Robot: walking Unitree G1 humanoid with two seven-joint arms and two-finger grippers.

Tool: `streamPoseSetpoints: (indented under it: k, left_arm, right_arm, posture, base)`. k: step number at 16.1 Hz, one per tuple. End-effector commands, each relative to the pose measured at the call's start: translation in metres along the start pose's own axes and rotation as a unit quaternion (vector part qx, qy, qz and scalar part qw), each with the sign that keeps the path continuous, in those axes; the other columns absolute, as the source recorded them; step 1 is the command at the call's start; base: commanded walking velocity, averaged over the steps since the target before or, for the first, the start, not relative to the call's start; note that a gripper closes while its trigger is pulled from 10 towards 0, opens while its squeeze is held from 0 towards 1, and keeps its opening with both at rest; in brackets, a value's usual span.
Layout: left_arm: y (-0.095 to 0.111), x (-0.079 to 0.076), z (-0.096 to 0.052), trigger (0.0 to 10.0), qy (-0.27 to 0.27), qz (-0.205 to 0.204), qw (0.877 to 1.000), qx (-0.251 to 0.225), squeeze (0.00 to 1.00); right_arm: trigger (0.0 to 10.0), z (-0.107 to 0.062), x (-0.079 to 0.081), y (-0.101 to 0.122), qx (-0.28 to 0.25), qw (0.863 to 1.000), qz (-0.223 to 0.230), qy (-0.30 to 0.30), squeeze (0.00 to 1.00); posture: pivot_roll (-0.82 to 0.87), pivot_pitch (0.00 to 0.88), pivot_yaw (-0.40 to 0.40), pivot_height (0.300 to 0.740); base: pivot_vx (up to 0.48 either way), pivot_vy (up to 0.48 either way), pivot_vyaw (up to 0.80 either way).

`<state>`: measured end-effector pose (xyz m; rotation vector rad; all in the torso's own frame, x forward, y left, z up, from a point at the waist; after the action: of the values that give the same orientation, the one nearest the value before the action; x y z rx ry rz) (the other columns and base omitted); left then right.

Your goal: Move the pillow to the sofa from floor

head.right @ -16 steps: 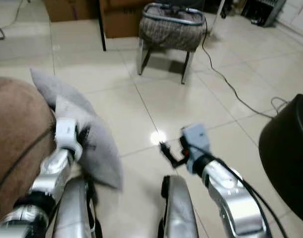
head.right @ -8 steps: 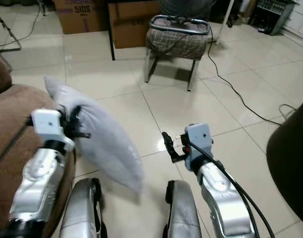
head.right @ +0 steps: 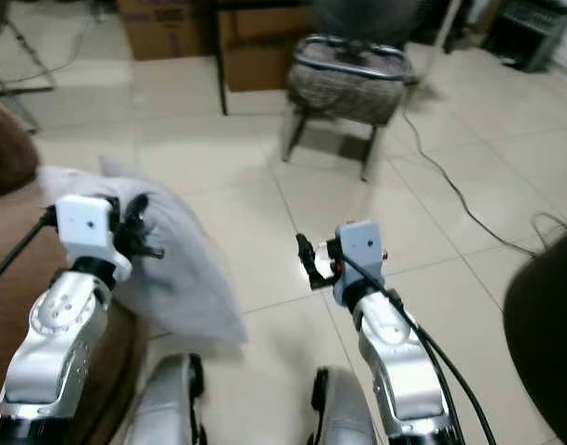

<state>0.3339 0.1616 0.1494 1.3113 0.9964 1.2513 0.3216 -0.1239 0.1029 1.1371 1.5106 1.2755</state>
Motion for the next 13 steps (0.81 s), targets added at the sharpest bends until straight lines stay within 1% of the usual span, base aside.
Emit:
streamPoseSetpoints:
  k: [1, 2, 3, 4, 5, 7, 10, 12, 13]
  left_arm:
    - [0.015, -0.01, -0.002, 10.0, -0.027, 0.034, 0.999, -0.033, 0.0]
    - [0.011, -0.01, -0.002, 10.0, -0.03, 0.034, 0.999, -0.025, 0.0]
    - [0.004, -0.008, -0.001, 10.0, -0.021, 0.032, 0.999, -0.002, 0.0]
    - [0.003, -0.008, -0.001, 10.0, -0.021, 0.034, 0.999, 0.001, 0.0]
    - [0.006, -0.007, 0.0, 10.0, -0.023, 0.035, 0.999, -0.005, 0.0]
    - [0.01, -0.007, -0.002, 10.0, -0.024, 0.047, 0.998, -0.016, 0.0]
    - [0.009, -0.006, -0.005, 10.0, -0.018, 0.047, 0.999, -0.014, 0.0]
    - [0.012, -0.005, -0.005, 10.0, -0.017, 0.041, 0.999, -0.02, 0.0]
    - [0.011, -0.005, -0.006, 10.0, -0.018, 0.039, 0.999, -0.019, 0.0]
  right_arm:
    - [10.0, -0.004, -0.01, 0.001, 0.0, 1.0, -0.005, -0.027, 0.0]
    - [10.0, -0.005, -0.012, -0.002, 0.008, 0.999, -0.01, -0.034, 0.0]
    - [10.0, -0.007, -0.013, -0.003, 0.008, 0.999, -0.005, -0.041, 0.0]
    - [10.0, -0.008, -0.013, -0.003, 0.006, 0.999, -0.002, -0.044, 0.0]
    - [10.0, -0.01, -0.012, -0.002, 0.003, 0.999, 0.004, -0.044, 0.0]
    - [10.0, -0.008, -0.01, 0.001, -0.001, 0.999, -0.005, -0.044, 0.0]
    - [10.0, -0.006, -0.01, 0.004, -0.004, 0.999, -0.007, -0.034, 0.0]
    - [10.0, -0.004, -0.008, 0.006, -0.005, 1.0, -0.006, -0.03, 0.0]
    - [10.0, -0.005, -0.008, 0.006, -0.006, 1.0, 0.001, -0.029, 0.0]
  posture:
    - [0.03, 0.0, 0.012, 0.686]
    - [0.03, 0.0, 0.015, 0.696]
    - [0.03, 0.0, 0.013, 0.706]
    - [0.03, 0.0, 0.013, 0.711]
    - [0.03, 0.0, 0.013, 0.721]
    - [0.02, 0.0, 0.013, 0.74]
    - [0.03, 0.0, -0.005, 0.74]
    - [0.02, 0.0, -0.001, 0.74]
    - [0.02, 0.0, 0.001, 0.74]
  base:
    - [0.0, 0.0, 0.0]
    - [0.0, 0.0, 0.0]
    - [0.0, 0.0, 0.0]
    - [0.0, 0.0, 0.0]
    - [0.0, 0.0, 0.0]
    - [0.0, 0.0, 0.0]
    - [0.0, 0.0, 0.0]
    - [0.0, 0.0, 0.0]
    - [0.0, 0.0, 0.0]
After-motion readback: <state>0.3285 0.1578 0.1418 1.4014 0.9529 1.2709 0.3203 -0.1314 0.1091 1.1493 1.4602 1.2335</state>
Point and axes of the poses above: a point about 5 cm out from each wrist's last joint towards the gripper, its own z axis pointing out of the wrist towards the gripper, its own y axis along the axis of the wrist's last joint, x = y × z, the point moved 6 cm from there along z, pointing out of the wrist towards the gripper
